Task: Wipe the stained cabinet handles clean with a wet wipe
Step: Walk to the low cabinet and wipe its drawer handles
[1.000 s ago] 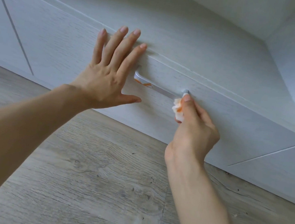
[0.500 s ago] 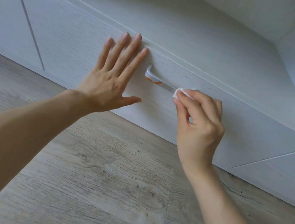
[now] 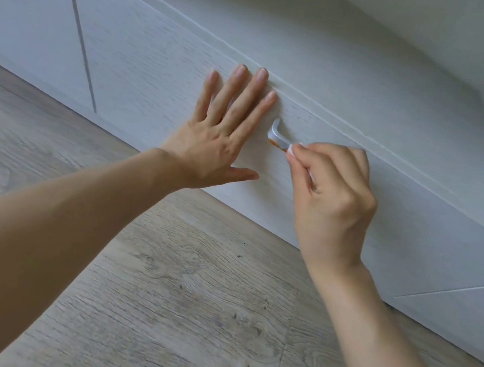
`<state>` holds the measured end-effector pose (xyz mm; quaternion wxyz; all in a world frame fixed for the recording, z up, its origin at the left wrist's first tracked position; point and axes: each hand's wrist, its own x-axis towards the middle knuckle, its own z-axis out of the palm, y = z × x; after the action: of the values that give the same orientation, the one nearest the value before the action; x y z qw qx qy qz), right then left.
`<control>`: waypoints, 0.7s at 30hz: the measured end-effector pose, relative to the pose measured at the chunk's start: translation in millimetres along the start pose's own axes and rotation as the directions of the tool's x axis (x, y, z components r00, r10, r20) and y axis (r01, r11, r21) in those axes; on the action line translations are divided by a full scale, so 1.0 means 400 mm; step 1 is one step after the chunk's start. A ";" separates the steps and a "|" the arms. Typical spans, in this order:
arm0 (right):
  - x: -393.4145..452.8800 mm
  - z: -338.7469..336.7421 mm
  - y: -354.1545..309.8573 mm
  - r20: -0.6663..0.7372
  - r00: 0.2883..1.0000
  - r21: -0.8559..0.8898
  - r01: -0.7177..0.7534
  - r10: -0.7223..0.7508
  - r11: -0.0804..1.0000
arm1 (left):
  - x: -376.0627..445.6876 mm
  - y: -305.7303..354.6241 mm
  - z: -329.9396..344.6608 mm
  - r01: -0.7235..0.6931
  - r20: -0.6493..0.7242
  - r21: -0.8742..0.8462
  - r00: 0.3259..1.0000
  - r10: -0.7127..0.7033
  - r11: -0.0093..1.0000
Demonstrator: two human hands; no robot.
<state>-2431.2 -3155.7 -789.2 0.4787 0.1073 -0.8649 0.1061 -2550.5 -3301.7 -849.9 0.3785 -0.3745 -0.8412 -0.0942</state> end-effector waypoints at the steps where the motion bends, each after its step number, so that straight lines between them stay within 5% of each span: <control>1: 0.004 0.005 -0.005 0.003 1.000 0.015 -0.002 0.002 1.000 | 0.001 0.003 0.001 0.006 -0.004 -0.005 1.000 -0.006 1.000; 9: 0.008 0.016 0.003 0.026 0.997 -0.015 0.073 -0.072 0.997 | -0.001 -0.007 0.022 0.003 -0.063 -0.004 0.998 -0.003 1.000; 21: -0.003 0.001 -0.010 0.007 0.999 0.010 -0.042 0.042 0.999 | -0.006 -0.020 0.031 -0.025 -0.102 0.001 0.995 0.025 1.000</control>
<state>-2429.6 -3159.5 -790.2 0.4730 0.0918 -0.8680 0.1200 -2562.1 -3303.1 -859.3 0.4220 -0.3798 -0.8161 -0.1083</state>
